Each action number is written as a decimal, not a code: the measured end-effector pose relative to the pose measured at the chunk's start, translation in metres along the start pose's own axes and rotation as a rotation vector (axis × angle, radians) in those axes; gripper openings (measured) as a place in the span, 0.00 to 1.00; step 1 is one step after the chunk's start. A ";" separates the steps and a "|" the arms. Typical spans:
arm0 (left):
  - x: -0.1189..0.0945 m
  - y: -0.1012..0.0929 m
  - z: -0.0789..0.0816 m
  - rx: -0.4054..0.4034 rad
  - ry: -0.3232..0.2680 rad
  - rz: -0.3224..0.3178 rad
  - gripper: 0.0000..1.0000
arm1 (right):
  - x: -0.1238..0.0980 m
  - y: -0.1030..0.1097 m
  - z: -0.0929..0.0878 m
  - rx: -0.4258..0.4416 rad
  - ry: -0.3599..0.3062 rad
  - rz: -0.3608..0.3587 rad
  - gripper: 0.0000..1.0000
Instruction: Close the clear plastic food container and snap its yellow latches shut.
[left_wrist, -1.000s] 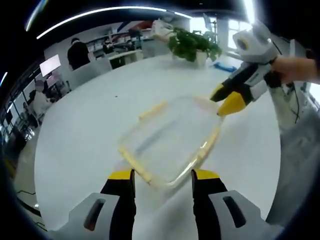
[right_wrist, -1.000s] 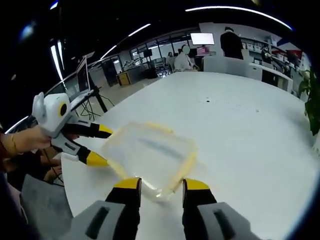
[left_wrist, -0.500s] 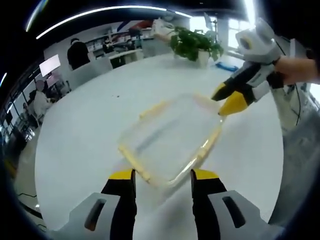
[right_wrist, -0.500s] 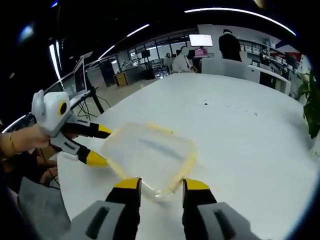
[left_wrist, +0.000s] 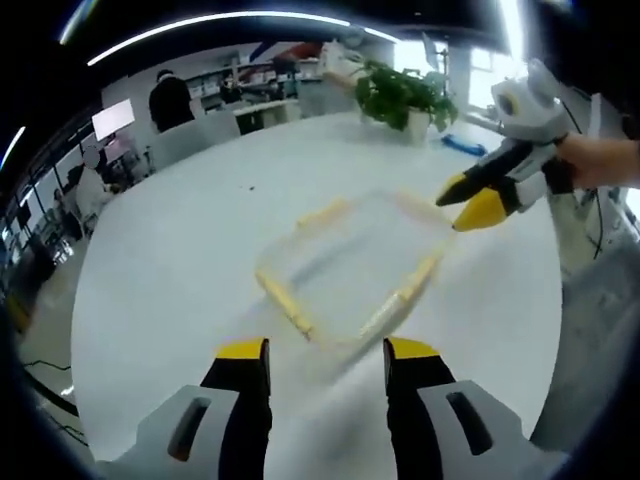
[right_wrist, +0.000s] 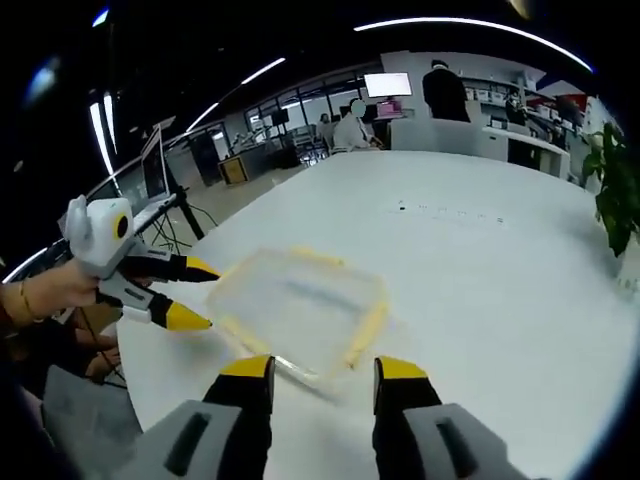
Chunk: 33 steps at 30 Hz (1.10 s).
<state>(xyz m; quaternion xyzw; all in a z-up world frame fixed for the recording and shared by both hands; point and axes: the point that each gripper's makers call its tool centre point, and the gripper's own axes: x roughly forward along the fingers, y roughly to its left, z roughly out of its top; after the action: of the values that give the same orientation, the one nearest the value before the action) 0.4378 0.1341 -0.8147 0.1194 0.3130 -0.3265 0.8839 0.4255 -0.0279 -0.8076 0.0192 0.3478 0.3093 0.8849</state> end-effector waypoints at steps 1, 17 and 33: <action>-0.003 0.000 0.000 -0.007 -0.005 0.005 0.43 | -0.001 0.000 -0.001 -0.002 -0.002 -0.005 0.39; -0.066 0.002 0.036 -0.106 -0.204 0.067 0.44 | -0.038 0.023 0.002 0.019 -0.067 -0.013 0.45; -0.099 -0.014 0.010 -0.221 -0.268 0.086 0.48 | -0.070 0.031 -0.017 0.029 -0.104 -0.055 0.49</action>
<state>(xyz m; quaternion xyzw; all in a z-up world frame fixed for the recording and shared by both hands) 0.3751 0.1695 -0.7442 -0.0098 0.2212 -0.2651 0.9385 0.3589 -0.0453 -0.7707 0.0385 0.3061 0.2786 0.9095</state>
